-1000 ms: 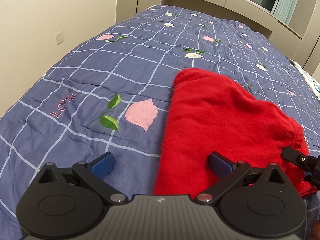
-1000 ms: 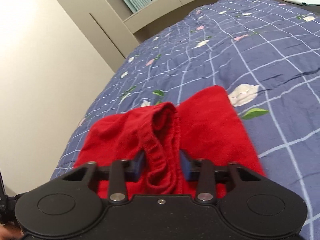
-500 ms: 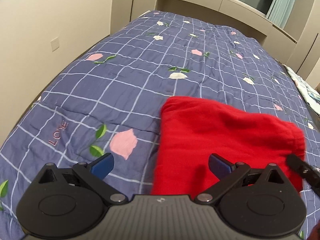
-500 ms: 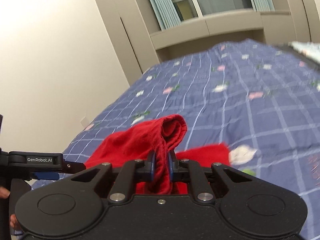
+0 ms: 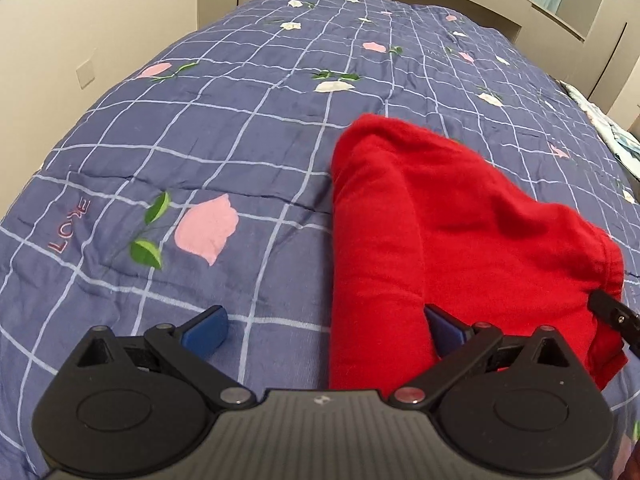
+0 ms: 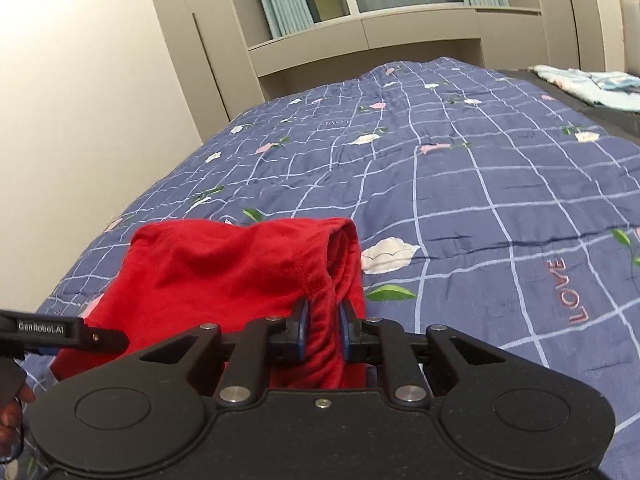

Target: Fold small clothes

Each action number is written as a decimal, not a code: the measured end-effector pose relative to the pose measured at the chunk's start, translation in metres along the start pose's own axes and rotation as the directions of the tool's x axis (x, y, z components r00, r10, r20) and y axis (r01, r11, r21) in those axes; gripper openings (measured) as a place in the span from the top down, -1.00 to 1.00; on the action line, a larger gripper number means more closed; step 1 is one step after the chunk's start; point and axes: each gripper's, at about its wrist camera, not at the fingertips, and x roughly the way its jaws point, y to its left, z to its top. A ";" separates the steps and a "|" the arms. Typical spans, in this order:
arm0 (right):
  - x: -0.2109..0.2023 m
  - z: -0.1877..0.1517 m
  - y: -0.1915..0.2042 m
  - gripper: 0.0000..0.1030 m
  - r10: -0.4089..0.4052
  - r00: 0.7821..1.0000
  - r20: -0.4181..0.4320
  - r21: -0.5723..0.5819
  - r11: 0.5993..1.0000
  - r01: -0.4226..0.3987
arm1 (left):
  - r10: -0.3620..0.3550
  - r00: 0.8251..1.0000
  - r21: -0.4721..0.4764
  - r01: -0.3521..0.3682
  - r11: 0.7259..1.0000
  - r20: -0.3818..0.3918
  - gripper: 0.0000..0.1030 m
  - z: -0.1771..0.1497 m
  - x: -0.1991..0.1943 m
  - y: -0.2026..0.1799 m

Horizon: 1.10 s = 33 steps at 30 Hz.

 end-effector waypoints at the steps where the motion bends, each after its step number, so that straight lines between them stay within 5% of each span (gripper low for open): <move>1: -0.002 0.001 0.001 0.39 -0.010 1.000 0.009 -0.017 1.000 0.010 | -0.006 1.000 -0.001 0.006 1.000 0.002 -0.99 0.003 -0.004 0.000; 5: -0.011 0.009 0.005 -0.42 0.015 0.996 0.093 -0.070 0.997 -0.008 | -0.023 0.987 0.019 0.020 1.000 0.158 -0.99 0.018 -0.029 0.002; 6: -0.009 0.012 0.006 -0.48 0.016 0.994 0.106 -0.082 0.997 -0.007 | -0.030 0.981 0.028 0.025 0.999 0.191 -0.99 0.022 -0.032 0.001; 14: 0.033 0.032 0.007 -0.60 -0.128 0.980 0.156 -0.134 0.980 0.149 | 0.037 0.975 0.105 -0.061 0.993 0.220 -0.99 0.058 0.005 -0.017; 19: 0.059 0.028 -0.010 -0.68 -0.179 0.979 0.102 -0.097 0.977 0.189 | 0.170 0.962 0.164 -0.207 0.965 0.212 -1.00 0.058 0.042 -0.025; 33: 0.066 0.024 -0.029 -0.84 -0.120 0.990 0.076 0.000 0.993 0.121 | 0.081 0.978 0.116 -0.104 0.988 0.194 -0.99 0.052 0.043 -0.005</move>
